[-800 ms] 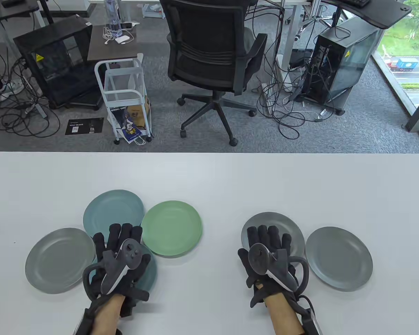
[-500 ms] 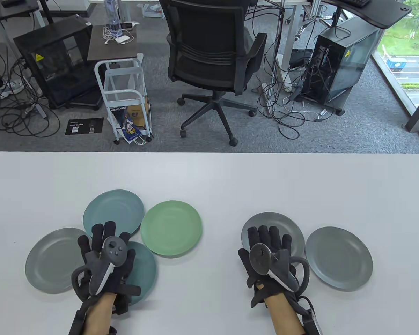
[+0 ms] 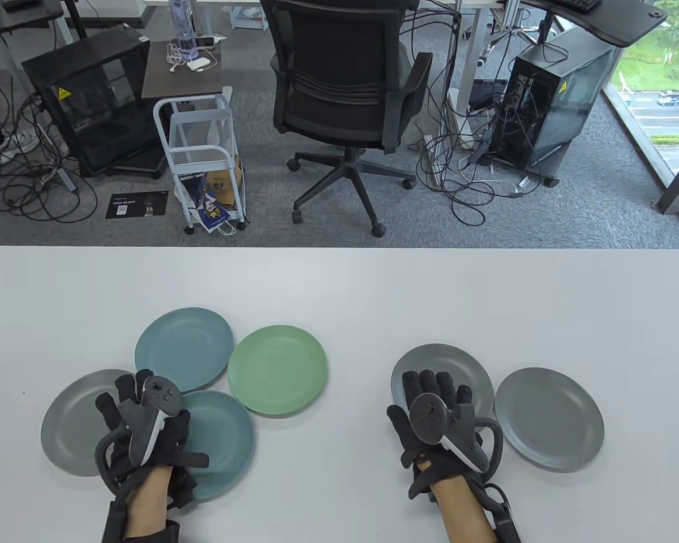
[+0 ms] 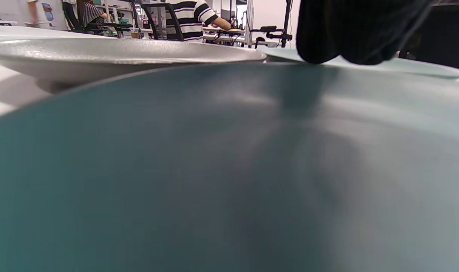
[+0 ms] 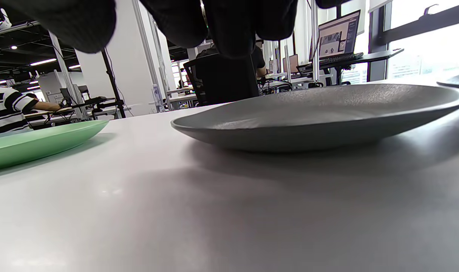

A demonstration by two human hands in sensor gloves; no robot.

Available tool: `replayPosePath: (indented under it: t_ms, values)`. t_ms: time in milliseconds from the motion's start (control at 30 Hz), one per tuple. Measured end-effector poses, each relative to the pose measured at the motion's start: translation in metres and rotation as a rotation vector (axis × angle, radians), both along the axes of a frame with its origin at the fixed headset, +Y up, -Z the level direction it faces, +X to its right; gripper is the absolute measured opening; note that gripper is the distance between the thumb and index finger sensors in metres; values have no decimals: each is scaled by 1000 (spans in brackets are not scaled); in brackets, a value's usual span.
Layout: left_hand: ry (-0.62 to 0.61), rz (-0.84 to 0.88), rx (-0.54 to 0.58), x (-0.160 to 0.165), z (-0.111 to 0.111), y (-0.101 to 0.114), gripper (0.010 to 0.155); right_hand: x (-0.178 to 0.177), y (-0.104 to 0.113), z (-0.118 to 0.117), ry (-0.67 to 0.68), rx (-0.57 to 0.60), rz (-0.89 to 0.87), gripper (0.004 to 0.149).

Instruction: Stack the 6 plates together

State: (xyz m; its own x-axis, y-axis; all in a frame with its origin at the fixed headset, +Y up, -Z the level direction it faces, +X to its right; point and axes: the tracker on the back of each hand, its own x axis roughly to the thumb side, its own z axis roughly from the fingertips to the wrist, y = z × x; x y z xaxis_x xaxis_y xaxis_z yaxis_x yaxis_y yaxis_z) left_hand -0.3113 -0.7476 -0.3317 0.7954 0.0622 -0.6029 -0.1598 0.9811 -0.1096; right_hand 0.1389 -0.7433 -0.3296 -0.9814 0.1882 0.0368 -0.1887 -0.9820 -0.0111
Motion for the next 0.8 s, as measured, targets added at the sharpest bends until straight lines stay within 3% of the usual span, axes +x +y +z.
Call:
replayPosePath:
  t_ms: [500, 800]
  values:
    - [61, 73, -105, -14, -11, -13, 57, 3, -3, 0, 4, -47, -40, 68]
    - [103, 43, -48, -17, -13, -13, 48, 2, -3, 0, 1, -64, -43, 68]
